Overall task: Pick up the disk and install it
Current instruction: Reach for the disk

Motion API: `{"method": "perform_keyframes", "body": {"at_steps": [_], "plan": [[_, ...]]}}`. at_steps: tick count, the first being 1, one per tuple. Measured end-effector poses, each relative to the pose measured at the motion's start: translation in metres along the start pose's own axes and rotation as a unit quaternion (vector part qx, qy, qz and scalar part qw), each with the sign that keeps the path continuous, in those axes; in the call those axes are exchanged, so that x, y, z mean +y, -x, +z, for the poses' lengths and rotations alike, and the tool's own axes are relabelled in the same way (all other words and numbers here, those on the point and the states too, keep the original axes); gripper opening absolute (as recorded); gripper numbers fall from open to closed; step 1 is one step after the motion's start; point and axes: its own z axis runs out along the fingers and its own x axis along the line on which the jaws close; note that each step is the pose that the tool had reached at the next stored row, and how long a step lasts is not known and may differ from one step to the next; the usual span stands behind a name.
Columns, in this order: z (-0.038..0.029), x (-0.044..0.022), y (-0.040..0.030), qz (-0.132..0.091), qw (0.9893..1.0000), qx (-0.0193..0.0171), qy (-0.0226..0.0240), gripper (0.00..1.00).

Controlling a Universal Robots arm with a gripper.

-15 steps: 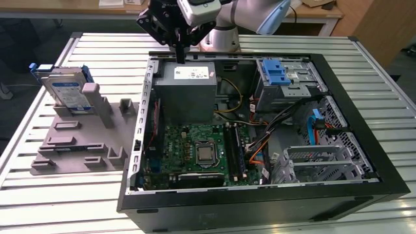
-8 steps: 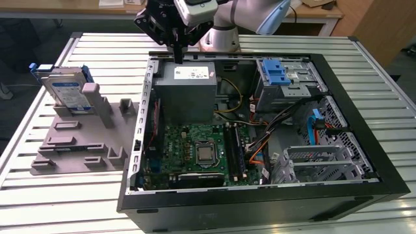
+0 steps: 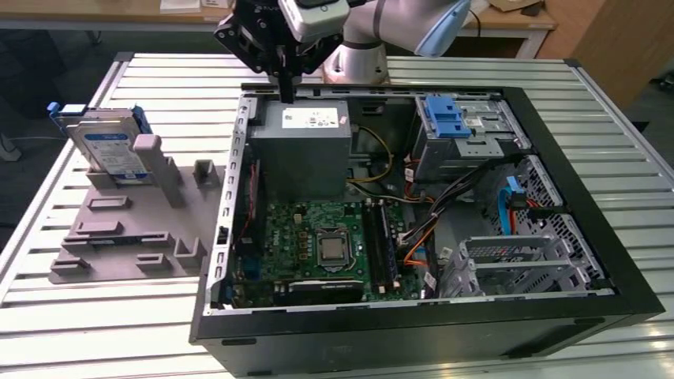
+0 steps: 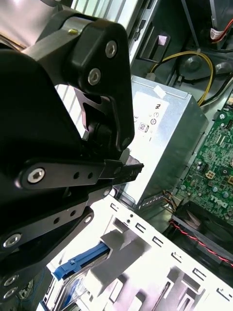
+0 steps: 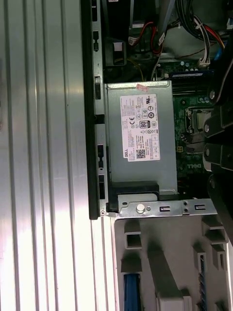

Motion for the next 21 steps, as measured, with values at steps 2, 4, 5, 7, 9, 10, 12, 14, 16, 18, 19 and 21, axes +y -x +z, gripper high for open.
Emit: {"method": "perform_keyframes", "body": {"at_steps": [2,4,5,7,9,10,12,14,16,18,19,21], "plan": [[0.0,0.0,-0.0005,0.0,1.0,0.0,0.0,0.11],[0.0,-0.0001,-0.001,0.0,1.0,0.0,0.0,0.11],[0.0,-0.0001,-0.0012,0.0,1.0,0.0,0.0,0.11],[0.0,-0.0001,-0.0017,0.0,1.0,0.0,0.0,0.11],[0.0,-0.0002,-0.0022,0.0,1.0,0.0,0.0,0.11],[0.0,-0.0002,-0.0025,0.0,1.0,0.0,0.0,0.11],[0.0,-0.0002,-0.0028,0.0,1.0,0.0,0.0,0.11],[0.0,-0.0002,-0.0032,0.0,1.0,0.0,0.0,0.11],[0.0,-0.0002,-0.0034,0.0,1.0,0.0,0.0,0.11],[0.0,-0.0003,-0.0037,0.0,1.0,0.0,0.0,0.11],[0.0,-0.0003,-0.0039,0.0,1.0,0.0,0.0,0.11],[0.0,-0.0004,-0.0048,0.0,1.0,0.0,0.0,0.11]]}}
